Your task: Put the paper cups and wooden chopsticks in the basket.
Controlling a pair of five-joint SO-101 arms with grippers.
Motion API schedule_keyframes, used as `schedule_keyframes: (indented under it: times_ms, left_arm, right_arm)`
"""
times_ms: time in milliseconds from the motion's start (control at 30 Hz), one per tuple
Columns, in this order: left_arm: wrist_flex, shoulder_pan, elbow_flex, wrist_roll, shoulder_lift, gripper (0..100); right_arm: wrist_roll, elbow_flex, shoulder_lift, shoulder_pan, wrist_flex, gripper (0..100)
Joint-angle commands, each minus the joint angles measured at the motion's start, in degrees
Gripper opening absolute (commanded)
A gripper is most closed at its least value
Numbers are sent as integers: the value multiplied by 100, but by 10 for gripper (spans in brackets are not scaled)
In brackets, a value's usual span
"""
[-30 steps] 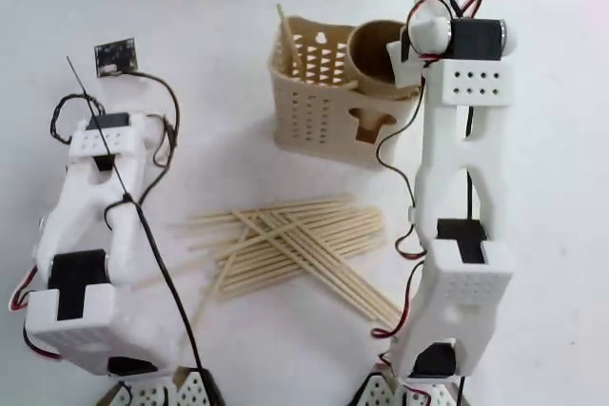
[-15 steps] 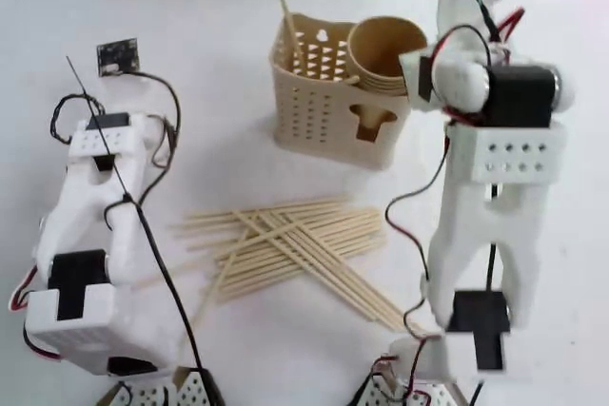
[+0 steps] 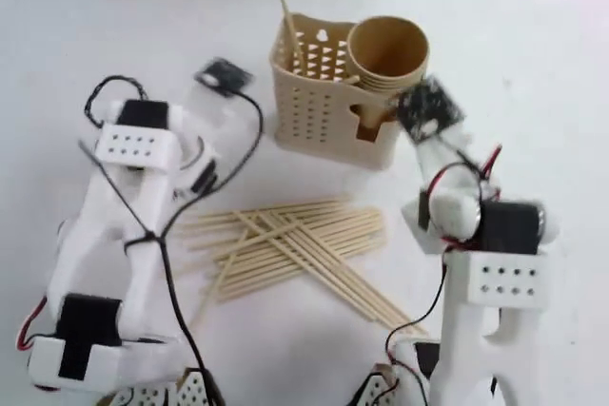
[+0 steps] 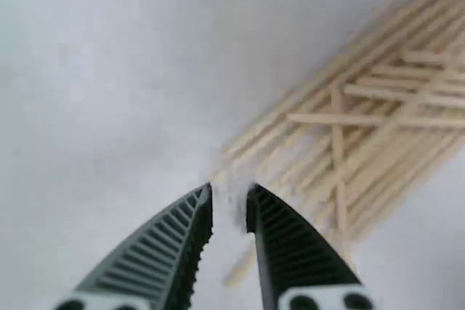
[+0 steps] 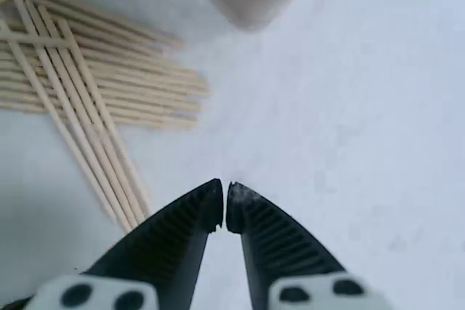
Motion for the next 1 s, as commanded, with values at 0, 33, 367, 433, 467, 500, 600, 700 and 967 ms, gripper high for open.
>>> schedule_keyframes:
  times_ms: [0,33,367,433,467,500,600,700,967]
  left_arm:
    - [229,549,167,-615,-321,103]
    - [132,646,378,-765,-312,117]
    - [-1468,840,2075,-1336,-303,169]
    - [-1802,910,2347,-1319,-303,169]
    - [-1969,910,2462,-1310,-303,169]
    - [-2127,910,2576,-1310,-303,169]
    - [-2541,901,2884,-1301,-303,168]
    - [-2927,892,3130,-1292,-295,158]
    - [-3174,892,3314,-1292,-330,22]
  right_arm:
    - [97,1741,-822,154,-655,20]
    - [88,2110,-1042,215,-822,21]
    - [123,3420,-1965,1596,-1807,24]
    - [97,3789,-1965,1587,-2105,24]
    - [97,3956,-1965,1587,-2229,24]
    - [97,4097,-1965,1613,-2343,24]
    - [88,4369,-1991,1622,-2519,24]
    - [88,4510,-2018,1622,-2527,24]
    - [97,5116,-2026,1631,-3064,24]
